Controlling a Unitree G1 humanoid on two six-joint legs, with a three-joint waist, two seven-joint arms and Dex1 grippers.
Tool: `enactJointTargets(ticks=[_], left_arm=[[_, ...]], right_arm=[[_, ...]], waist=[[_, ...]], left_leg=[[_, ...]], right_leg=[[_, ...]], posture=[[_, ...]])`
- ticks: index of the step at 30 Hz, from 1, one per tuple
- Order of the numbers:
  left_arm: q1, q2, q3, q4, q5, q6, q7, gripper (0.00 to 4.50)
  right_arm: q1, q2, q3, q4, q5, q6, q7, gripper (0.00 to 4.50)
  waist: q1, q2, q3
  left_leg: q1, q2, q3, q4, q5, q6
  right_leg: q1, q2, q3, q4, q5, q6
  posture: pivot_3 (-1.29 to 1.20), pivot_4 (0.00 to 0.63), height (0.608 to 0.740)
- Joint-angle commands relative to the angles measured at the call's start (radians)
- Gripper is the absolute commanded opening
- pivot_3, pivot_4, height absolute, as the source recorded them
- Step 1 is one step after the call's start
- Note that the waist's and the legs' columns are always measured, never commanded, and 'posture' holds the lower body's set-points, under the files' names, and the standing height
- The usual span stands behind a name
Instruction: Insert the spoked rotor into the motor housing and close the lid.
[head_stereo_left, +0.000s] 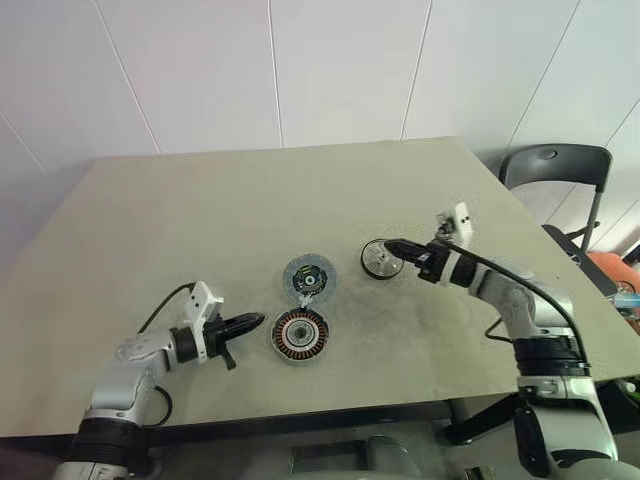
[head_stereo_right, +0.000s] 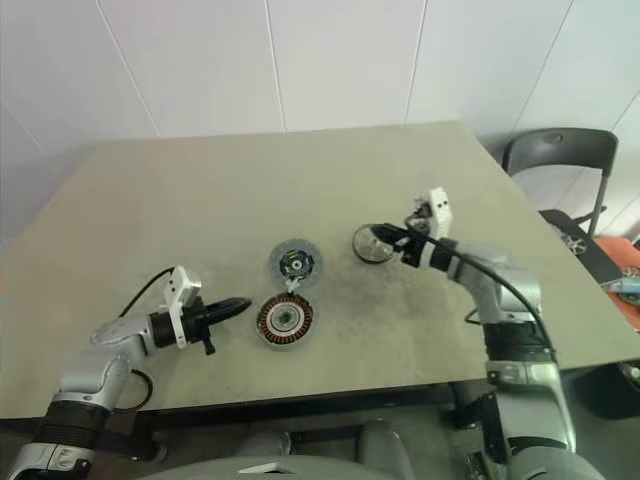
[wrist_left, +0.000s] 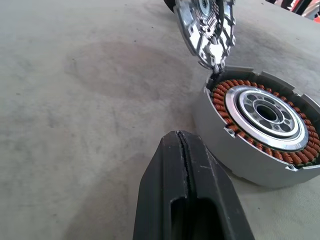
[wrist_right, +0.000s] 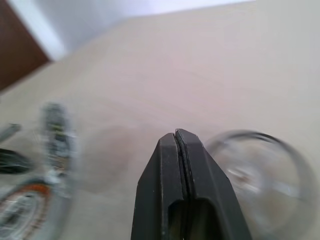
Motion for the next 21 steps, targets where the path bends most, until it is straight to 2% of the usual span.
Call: enactJointTargets(ticks=[1, 9, 16, 21], left_arm=[[-0.028, -0.002, -0.001, 0.015, 0.012, -0.045, -0.014, 0.00], [-0.043, -0.009, 0.013, 0.034, 0.003, -0.066, -0.035, 0.00], [-0.033, -0.007, 0.033, 0.036, -0.011, -0.081, -0.047, 0.00], [-0.025, -0.007, 0.038, 0.035, -0.009, -0.084, -0.045, 0.00]], right_arm=[[-0.011, -0.045, 0.010, 0.005, -0.056, -0.050, -0.017, 0.93], [-0.077, -0.030, 0.113, 0.095, -0.200, -0.082, -0.092, 3.58], [-0.095, 0.020, 0.209, 0.088, -0.273, -0.102, -0.101, 3.58], [-0.062, 0.031, 0.153, -0.053, -0.155, -0.144, 0.022, 3.58]], waist=[[0.000, 0.000, 0.000], [-0.001, 0.000, 0.000], [-0.001, 0.000, 0.000], [-0.001, 0.001, 0.000]], left_leg=[[0.000, 0.000, 0.000, 0.000, 0.000, 0.000], [0.000, 0.000, 0.001, 0.000, 0.000, 0.000], [0.000, 0.000, 0.001, 0.000, 0.000, 0.000], [0.000, 0.000, 0.001, 0.000, 0.000, 0.000]], right_leg=[[0.000, 0.000, 0.000, 0.000, 0.000, 0.000], [0.000, 0.000, 0.000, 0.000, 0.000, 0.000], [0.000, 0.000, 0.000, 0.000, 0.000, 0.000], [0.000, 0.000, 0.000, 0.000, 0.000, 0.000]], posture=[[0.00, 0.000, 0.740], [0.00, 0.000, 0.740], [0.00, 0.000, 0.740], [0.00, 0.000, 0.740]])
